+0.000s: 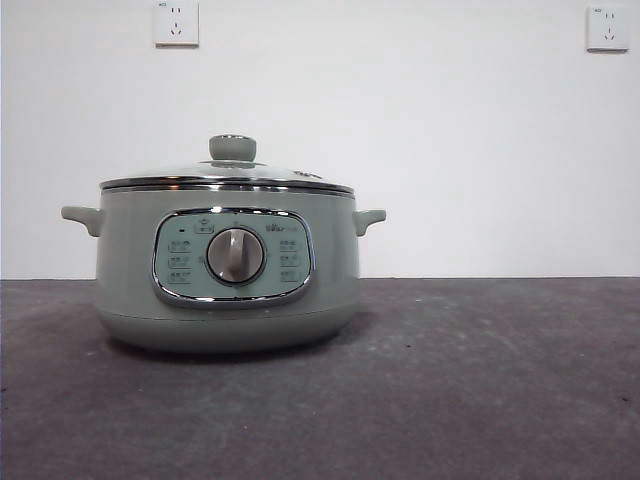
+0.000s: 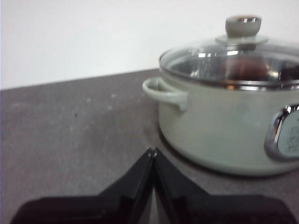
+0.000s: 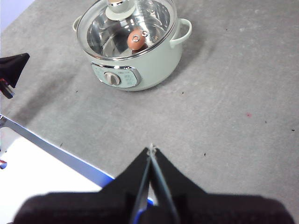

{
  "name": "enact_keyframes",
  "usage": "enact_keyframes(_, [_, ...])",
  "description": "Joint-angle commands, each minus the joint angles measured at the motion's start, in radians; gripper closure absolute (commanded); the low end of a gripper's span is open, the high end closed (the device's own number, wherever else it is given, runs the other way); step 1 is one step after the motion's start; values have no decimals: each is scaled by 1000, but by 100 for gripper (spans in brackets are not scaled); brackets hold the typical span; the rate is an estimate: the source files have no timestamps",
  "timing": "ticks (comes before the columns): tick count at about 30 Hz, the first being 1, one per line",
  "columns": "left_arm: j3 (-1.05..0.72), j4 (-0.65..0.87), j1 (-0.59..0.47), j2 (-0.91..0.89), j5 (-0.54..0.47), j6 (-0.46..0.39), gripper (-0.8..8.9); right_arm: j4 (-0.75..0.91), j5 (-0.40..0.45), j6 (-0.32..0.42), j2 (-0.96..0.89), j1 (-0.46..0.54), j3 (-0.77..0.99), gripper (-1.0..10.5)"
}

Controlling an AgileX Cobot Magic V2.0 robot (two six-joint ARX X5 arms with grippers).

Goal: Pick up the egg,open the lid,put the egg in the pot,close the lid

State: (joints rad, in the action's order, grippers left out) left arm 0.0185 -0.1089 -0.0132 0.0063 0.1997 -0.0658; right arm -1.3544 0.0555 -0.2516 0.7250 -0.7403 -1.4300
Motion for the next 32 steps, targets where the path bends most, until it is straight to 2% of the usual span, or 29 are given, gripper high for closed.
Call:
enact_keyframes(1, [-11, -27, -3, -2, -14, 13, 817, -27, 5, -10, -2, -2, 10, 946])
enact_keyframes(26, [-10, -47, -3, 10, -15, 13, 817, -27, 5, -7, -2, -2, 10, 946])
enact_keyframes(29, [-10, -47, -3, 10, -15, 13, 817, -27, 43, -6, -3, 2, 10, 946])
enact_keyframes(32, [-10, -47, -3, 10, -15, 13, 817, -19, 170, 51, -4, 27, 10, 946])
